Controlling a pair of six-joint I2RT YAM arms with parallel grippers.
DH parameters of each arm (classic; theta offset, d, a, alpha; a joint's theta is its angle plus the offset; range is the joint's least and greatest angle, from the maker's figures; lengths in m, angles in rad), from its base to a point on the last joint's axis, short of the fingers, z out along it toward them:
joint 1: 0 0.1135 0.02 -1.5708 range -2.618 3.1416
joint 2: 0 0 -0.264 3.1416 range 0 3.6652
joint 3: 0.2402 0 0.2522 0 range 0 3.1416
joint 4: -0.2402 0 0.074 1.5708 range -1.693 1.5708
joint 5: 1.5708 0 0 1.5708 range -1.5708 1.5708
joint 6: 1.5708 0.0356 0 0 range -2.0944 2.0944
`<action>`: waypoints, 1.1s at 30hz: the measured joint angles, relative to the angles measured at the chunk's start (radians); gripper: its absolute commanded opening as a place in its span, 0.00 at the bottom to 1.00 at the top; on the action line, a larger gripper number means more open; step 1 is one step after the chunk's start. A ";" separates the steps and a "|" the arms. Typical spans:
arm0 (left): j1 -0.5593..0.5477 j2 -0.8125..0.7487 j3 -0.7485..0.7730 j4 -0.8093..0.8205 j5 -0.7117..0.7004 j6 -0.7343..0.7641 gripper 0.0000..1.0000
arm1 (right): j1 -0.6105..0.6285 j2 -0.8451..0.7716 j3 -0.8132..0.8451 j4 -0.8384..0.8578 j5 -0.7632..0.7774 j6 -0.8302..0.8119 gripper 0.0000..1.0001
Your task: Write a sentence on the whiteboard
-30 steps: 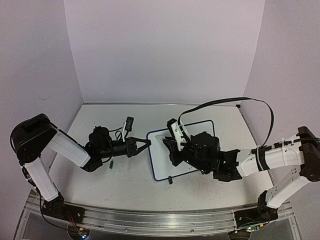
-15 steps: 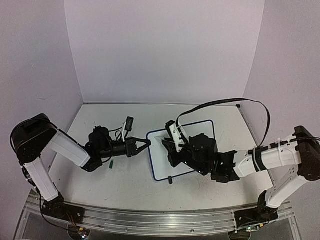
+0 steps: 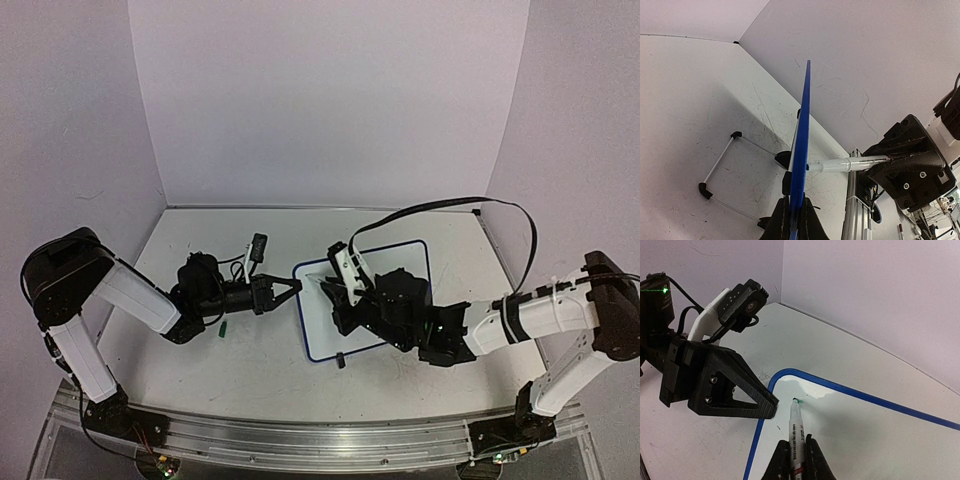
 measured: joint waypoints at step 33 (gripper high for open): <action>0.000 0.000 0.000 -0.003 -0.004 0.003 0.00 | 0.000 0.017 0.007 -0.004 -0.036 0.051 0.00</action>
